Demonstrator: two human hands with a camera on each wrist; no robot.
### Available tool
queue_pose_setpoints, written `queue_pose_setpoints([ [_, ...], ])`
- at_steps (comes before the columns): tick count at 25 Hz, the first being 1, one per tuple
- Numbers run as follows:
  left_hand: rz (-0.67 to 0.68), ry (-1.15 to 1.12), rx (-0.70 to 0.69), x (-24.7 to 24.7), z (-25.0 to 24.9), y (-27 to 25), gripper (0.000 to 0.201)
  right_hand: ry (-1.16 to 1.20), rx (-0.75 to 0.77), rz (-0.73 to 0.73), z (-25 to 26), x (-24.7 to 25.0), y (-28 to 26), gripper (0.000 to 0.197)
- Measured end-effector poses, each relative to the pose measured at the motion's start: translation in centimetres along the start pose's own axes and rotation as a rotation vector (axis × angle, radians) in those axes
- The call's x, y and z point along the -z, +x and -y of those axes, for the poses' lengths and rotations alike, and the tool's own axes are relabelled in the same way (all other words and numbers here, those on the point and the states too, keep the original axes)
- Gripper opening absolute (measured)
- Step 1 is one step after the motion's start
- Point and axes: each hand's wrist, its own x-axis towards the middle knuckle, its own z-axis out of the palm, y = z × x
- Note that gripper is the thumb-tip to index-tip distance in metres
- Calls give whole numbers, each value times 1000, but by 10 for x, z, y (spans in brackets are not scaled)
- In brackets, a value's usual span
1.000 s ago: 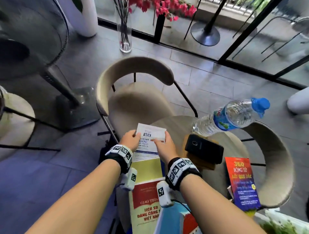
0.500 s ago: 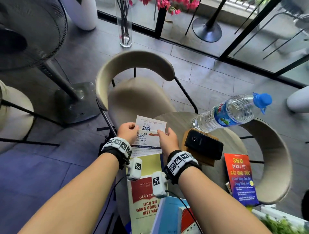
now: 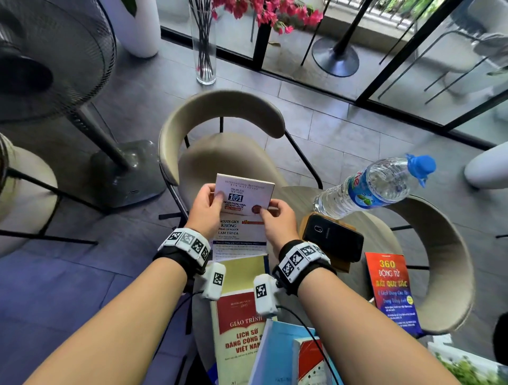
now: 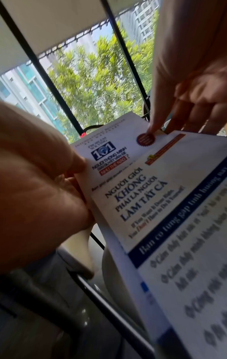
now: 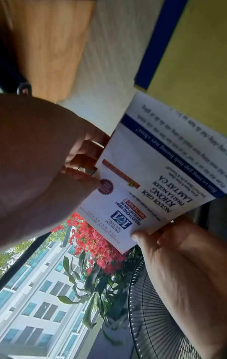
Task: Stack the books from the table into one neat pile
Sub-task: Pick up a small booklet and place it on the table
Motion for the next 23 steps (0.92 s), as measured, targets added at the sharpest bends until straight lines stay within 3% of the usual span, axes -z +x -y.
queue_pose_setpoints([
  [7,1,43,-240,10,-22,-8,22,-21,222,-19,28,9,-11,12],
  [11,38,50,-383,20,-31,-13,16,28,335,-3,41,20,-26,17],
  [16,101,169,-431,25,-20,-32,5,13,333,29,24,34,-51,13],
  [18,141,233,-440,24,-11,-40,17,-18,319,20,13,36,-56,21],
  [23,205,283,-389,27,22,-44,16,-64,292,88,1,37,-60,19],
])
